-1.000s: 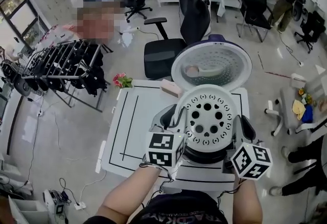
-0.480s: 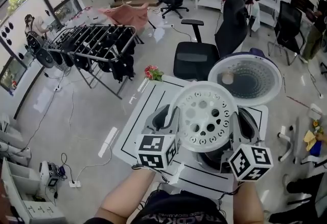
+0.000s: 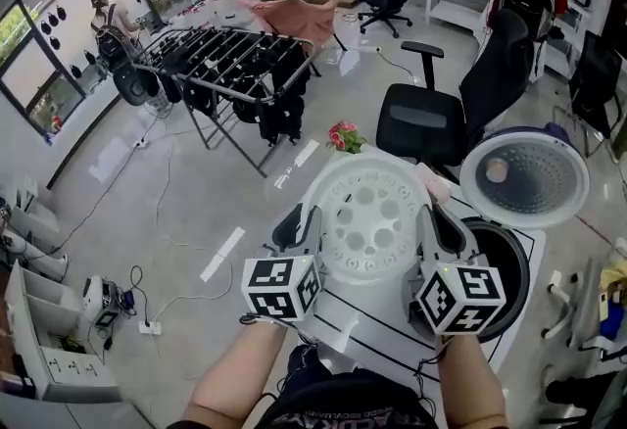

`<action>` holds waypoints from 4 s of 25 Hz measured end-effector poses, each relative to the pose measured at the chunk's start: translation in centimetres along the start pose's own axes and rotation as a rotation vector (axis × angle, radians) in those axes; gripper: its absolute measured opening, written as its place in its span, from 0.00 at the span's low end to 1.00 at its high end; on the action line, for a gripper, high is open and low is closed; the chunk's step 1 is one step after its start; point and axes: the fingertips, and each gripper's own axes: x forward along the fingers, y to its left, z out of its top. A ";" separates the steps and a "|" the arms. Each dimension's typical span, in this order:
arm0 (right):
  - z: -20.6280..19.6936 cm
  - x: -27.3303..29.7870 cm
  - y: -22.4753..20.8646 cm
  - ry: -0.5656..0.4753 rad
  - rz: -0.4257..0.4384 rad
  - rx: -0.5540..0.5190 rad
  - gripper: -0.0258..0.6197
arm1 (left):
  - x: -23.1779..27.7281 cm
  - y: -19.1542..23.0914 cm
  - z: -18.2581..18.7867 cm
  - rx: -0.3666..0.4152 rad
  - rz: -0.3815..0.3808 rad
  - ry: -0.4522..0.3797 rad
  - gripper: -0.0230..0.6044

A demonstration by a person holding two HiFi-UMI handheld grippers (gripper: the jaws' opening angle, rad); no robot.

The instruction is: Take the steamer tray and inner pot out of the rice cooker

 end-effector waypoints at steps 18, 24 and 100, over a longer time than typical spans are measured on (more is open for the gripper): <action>-8.9 12.3 2.3 0.078 -0.169 0.023 0.10 | 10.0 11.2 -8.1 -0.001 -0.126 0.235 0.19; -13.1 14.7 0.6 0.113 -0.224 0.079 0.10 | 13.5 12.4 -10.9 0.014 -0.177 0.284 0.19; -3.7 1.7 0.5 -0.085 -0.444 -0.144 0.37 | 8.0 -8.8 -4.1 0.193 -0.962 0.182 0.54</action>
